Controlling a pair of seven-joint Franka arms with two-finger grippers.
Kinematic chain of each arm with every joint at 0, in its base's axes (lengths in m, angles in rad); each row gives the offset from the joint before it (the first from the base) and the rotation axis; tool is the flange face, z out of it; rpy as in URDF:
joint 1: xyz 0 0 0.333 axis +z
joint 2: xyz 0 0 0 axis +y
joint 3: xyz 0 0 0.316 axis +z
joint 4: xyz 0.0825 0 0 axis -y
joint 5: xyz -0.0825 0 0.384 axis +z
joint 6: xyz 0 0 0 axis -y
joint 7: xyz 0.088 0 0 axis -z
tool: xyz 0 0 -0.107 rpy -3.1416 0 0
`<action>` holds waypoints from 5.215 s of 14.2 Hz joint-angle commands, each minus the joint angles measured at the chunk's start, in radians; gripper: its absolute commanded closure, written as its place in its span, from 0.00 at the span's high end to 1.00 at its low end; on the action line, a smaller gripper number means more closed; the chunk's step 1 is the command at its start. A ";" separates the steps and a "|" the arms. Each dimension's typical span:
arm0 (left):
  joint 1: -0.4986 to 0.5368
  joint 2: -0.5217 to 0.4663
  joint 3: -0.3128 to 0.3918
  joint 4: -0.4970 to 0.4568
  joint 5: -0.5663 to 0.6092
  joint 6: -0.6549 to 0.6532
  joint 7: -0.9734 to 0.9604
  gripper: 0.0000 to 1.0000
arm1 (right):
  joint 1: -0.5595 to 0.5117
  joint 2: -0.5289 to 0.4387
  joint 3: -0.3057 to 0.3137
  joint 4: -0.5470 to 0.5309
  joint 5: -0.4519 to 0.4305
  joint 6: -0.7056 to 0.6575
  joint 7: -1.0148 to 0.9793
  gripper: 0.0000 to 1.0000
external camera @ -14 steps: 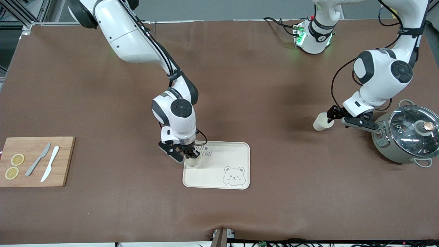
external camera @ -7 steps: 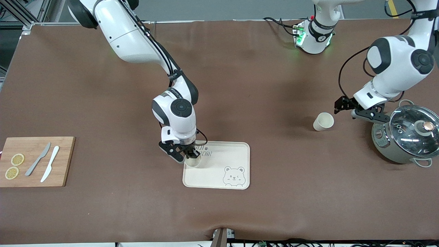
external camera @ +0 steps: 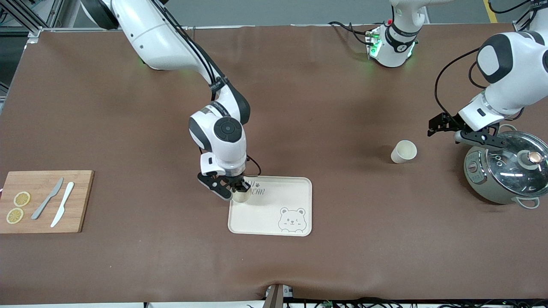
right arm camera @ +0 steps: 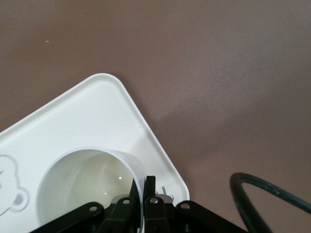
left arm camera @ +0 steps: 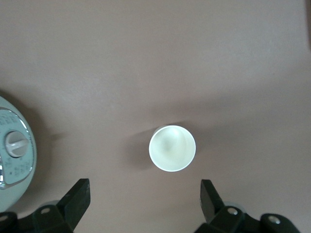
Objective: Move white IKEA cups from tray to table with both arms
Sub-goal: 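Carry the cup toward the cutting board with the right gripper, then lower the cup beside the cutting board and open the right gripper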
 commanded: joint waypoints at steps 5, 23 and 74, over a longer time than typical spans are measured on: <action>0.031 -0.015 -0.005 0.161 -0.014 -0.147 -0.043 1.00 | -0.113 -0.227 0.021 -0.019 0.156 -0.279 -0.412 0.00; 0.031 0.023 -0.012 0.292 0.067 -0.167 -0.121 1.00 | -0.564 -0.701 0.015 -0.519 0.182 -0.271 -1.232 0.00; -0.152 0.028 -0.002 0.589 0.148 -0.594 -0.307 1.00 | -0.599 -0.344 0.015 -0.817 0.309 0.628 -1.255 1.00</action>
